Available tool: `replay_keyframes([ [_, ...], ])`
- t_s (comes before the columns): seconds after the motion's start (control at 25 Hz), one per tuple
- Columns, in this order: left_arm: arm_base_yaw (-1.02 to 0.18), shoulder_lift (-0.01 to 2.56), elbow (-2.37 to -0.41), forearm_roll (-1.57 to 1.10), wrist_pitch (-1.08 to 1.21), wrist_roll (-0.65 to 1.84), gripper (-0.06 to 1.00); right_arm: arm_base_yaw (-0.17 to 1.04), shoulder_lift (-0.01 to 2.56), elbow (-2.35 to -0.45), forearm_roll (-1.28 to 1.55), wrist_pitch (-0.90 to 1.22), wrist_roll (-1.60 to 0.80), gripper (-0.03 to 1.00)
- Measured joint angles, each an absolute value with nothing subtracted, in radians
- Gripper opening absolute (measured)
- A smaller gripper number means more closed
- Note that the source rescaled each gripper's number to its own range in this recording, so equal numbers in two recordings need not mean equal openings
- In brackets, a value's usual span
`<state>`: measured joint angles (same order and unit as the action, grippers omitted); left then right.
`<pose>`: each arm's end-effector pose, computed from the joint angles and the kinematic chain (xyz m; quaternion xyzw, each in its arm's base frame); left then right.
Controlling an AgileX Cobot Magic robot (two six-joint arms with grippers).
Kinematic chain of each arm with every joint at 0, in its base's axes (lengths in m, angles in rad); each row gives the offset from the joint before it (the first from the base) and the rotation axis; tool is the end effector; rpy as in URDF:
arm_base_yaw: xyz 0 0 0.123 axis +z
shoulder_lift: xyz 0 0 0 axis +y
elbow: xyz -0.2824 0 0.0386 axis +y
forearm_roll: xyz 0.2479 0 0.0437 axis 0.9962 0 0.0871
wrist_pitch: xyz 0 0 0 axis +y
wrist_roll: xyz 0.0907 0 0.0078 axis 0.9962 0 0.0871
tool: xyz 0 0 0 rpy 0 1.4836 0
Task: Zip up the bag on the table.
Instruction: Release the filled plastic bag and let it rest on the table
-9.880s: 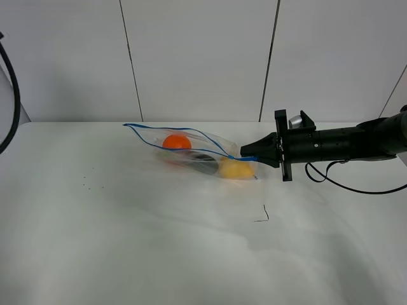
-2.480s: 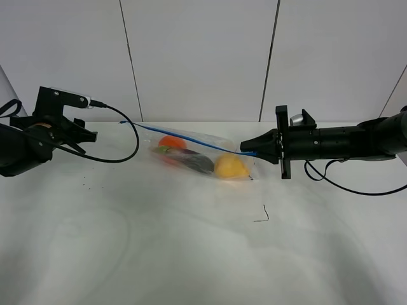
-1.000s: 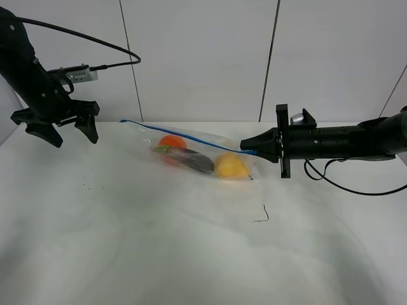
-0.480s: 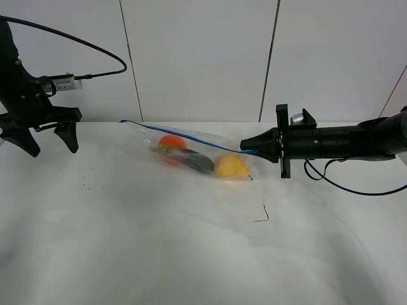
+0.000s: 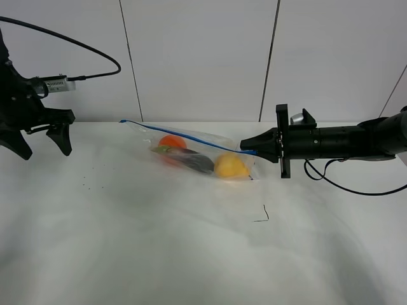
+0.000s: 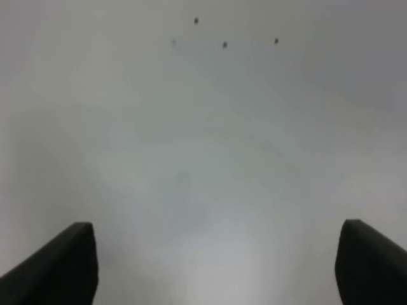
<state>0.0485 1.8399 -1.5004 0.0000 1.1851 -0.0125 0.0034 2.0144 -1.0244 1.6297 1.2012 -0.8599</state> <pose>0.3721 0.0181 0.2534 -0.0304 0.9973 0.0012 0.0666 0.3526 0.0860 0.1556 0.1158 0.7819 0.6075 0.0786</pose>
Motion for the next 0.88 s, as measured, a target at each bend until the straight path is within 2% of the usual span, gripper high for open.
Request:
replay_keyframes([
  [0.28,0.049,1.625,-1.301,0.022,1.185,-0.012,1.00,0.003,2.014,-1.024,1.630,1.201,-0.860,0.00],
  [0.68,0.049,1.140,-0.896,0.055,1.183,-0.012,1.00,0.003,2.014,-1.024,1.630,1.201,-0.860,0.00],
  [0.88,0.049,0.900,-0.685,0.034,1.088,-0.012,1.00,0.003,2.014,-1.024,1.630,1.201,-0.860,0.00],
])
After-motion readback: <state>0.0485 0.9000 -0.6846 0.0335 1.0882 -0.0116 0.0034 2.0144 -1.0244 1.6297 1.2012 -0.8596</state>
